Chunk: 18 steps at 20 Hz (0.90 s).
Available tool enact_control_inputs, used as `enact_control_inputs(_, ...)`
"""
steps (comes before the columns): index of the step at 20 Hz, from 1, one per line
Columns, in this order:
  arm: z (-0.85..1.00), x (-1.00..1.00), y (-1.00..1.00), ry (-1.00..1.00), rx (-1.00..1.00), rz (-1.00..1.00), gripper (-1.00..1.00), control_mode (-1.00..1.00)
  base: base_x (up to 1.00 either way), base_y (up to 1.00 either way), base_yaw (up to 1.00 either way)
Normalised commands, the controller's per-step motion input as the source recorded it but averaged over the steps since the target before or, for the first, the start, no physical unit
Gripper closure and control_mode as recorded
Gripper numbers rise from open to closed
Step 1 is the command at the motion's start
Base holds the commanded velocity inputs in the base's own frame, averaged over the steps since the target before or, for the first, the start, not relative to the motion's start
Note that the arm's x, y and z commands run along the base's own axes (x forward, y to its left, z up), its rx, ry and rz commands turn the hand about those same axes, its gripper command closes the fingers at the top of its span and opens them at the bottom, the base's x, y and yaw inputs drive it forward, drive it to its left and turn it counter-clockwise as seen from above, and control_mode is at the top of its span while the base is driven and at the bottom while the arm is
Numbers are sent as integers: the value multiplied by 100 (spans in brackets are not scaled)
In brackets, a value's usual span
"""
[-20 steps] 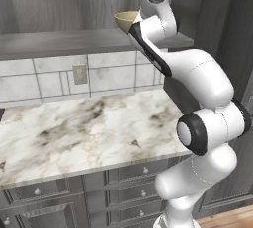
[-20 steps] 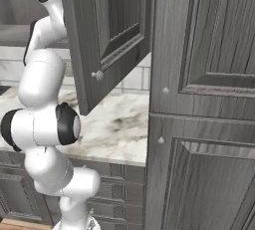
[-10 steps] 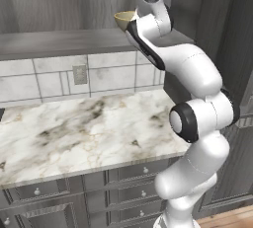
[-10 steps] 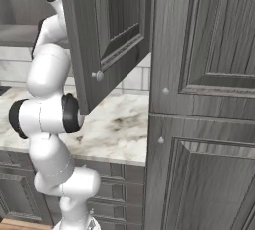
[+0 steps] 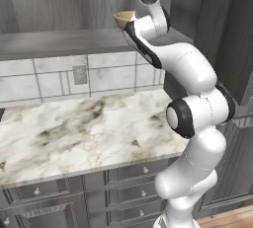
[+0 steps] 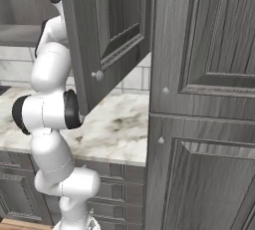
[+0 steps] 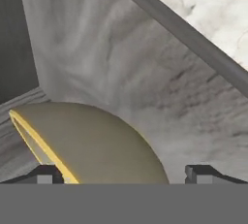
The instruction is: Move the bowls from the cabinet to the plates on the dining table.
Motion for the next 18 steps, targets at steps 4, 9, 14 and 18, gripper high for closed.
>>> enact_control_inputs(4,-58,0,0,0,0,6,-100,-100,0,0,0)
enact_control_inputs(9,-47,1,0,0,0,7,-100,-100,0,0,0)
enact_control_inputs(14,-23,6,0,0,0,6,100,-100,0,0,0)
enact_control_inputs(18,-5,0,0,0,0,6,100,-100,0,0,0)
